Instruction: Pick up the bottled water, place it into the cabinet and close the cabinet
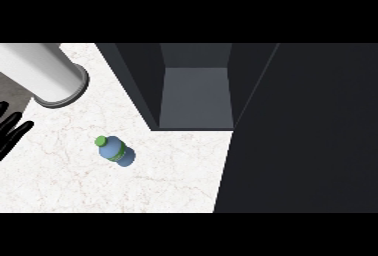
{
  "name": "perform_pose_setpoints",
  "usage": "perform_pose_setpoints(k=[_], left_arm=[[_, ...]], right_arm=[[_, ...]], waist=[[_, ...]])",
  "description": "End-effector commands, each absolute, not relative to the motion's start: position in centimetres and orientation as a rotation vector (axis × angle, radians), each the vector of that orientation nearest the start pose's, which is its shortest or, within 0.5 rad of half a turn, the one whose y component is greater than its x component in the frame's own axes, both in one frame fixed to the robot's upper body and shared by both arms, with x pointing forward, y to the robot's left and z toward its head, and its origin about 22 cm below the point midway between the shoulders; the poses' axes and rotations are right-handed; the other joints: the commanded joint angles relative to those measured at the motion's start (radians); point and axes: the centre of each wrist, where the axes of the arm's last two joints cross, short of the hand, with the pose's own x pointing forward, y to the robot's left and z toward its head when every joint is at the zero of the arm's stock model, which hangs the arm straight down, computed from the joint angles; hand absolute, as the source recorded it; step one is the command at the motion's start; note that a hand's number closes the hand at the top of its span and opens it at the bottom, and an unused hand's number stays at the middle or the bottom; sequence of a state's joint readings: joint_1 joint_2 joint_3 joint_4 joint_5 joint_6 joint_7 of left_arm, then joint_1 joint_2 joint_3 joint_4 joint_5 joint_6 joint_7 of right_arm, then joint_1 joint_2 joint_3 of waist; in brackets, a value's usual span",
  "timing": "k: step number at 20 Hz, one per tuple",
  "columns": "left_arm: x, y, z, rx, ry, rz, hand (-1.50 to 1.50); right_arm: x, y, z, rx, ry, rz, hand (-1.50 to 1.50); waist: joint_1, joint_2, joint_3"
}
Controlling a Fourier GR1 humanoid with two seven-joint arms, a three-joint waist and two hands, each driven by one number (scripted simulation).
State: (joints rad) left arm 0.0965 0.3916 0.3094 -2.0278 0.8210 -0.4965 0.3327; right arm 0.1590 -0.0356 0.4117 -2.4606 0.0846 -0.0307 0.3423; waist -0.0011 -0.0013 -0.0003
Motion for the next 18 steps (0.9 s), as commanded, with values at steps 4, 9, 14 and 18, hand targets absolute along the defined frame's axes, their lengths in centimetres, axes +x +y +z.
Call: perform_pose_setpoints(k=[4,9,14,18], left_arm=[[20.1,34.5,11.8,-0.412,-1.711,-0.295,-1.5],[22.4,34.0,8.0,-0.416,-1.655,-0.282,-1.5],[23.5,33.8,6.0,-0.379,-1.644,-0.266,-1.5],[24.7,34.5,4.3,-0.331,-1.594,-0.257,-1.5]], right_arm=[[11.5,-17.9,17.9,0.176,-2.006,0.192,-1.5],[10.8,-17.4,17.9,0.207,-1.998,0.24,-1.5],[11.7,-16.1,17.5,0.19,-1.995,0.244,-1.5],[9.7,-16.7,18.7,0.205,-1.985,0.21,-1.5]], waist=[[-0.004,0.0,0.0],[-0.012,0.001,-0.001],[-0.01,0.001,-0.001],[-0.017,-0.001,-0.001]])
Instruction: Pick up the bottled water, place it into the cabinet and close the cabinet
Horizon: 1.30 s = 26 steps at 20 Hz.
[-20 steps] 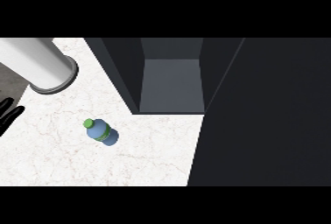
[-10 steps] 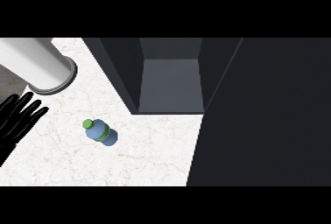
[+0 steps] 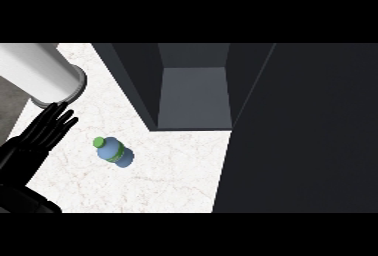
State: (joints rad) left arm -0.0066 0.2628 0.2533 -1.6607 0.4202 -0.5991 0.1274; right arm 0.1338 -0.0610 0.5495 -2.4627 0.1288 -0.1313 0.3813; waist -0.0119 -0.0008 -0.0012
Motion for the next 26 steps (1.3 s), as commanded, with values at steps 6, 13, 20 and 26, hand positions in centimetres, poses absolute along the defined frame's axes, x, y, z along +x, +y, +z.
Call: perform_pose_setpoints(k=[6,13,20,26], left_arm=[[24.5,35.1,-0.8,-0.351,-1.541,-0.285,-1.5],[25.7,34.8,-5.7,-0.317,-1.477,-0.282,-1.5],[27.9,35.3,-8.0,-0.339,-1.501,-0.268,-1.5],[27.8,33.1,-10.8,-0.358,-1.492,-0.229,-1.5]], right_arm=[[10.2,-16.7,19.0,0.225,-1.999,0.209,-1.5],[10.4,-16.3,18.7,0.199,-1.988,0.228,-1.5],[10.4,-16.8,19.4,0.206,-2.0,0.228,-1.5],[10.1,-15.5,18.4,0.226,-2.004,0.21,-1.5]], waist=[[0.001,0.0,0.0],[-0.007,0.001,-0.001],[-0.015,0.004,-0.002],[-0.015,0.002,-0.001]])
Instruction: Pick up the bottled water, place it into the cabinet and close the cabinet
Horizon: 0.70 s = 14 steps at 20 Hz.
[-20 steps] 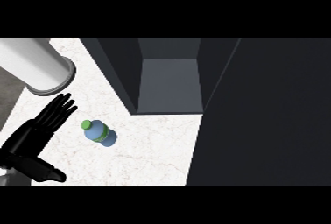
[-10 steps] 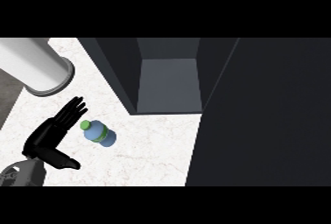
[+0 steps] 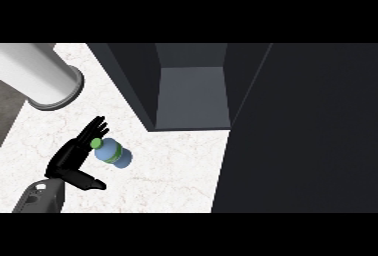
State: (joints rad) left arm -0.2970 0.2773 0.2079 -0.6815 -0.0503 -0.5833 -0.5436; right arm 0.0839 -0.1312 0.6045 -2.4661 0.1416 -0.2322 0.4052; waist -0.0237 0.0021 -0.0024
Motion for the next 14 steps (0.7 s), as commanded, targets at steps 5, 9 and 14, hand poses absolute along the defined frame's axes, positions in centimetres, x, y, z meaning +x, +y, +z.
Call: perform_pose_setpoints(k=[5,9,14], left_arm=[[27.7,33.7,-11.7,-0.359,-1.542,-0.194,-1.5],[26.7,32.9,-13.1,-0.348,-1.56,-0.162,-1.5],[28.9,31.4,-12.2,-0.372,-1.574,-0.108,-1.5]], right_arm=[[11.0,-16.4,18.6,0.194,-1.989,0.238,-1.5],[10.3,-16.6,18.9,0.205,-2.0,0.221,-1.5],[10.0,-17.1,18.2,0.207,-1.992,0.218,-1.5]], waist=[[-0.005,0.003,-0.001],[-0.01,0.003,-0.002],[-0.007,-0.001,0.001]])
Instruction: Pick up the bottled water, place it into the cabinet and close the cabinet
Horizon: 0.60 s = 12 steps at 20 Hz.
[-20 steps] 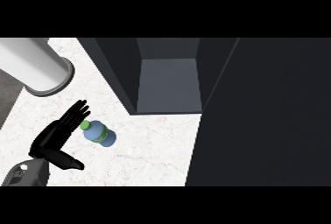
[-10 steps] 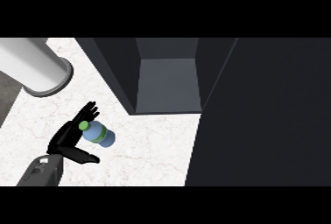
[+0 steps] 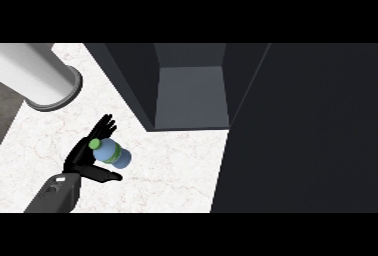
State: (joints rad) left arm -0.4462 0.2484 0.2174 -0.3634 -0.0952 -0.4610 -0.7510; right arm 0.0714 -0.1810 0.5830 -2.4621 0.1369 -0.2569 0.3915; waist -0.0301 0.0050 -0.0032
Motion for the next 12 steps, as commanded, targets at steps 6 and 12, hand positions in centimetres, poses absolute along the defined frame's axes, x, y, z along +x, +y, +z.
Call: perform_pose_setpoints(k=[6,12], left_arm=[[28.3,29.8,-13.3,-0.482,-1.573,-0.117,1.5],[30.6,28.3,-11.4,-0.433,-1.713,-0.364,1.5]], right_arm=[[10.7,-17.2,18.8,0.197,-2.002,0.228,-1.5],[11.4,-15.9,18.3,0.231,-2.014,0.231,-1.5]], waist=[[0.005,-0.002,0.001],[0.001,-0.001,-0.001]])
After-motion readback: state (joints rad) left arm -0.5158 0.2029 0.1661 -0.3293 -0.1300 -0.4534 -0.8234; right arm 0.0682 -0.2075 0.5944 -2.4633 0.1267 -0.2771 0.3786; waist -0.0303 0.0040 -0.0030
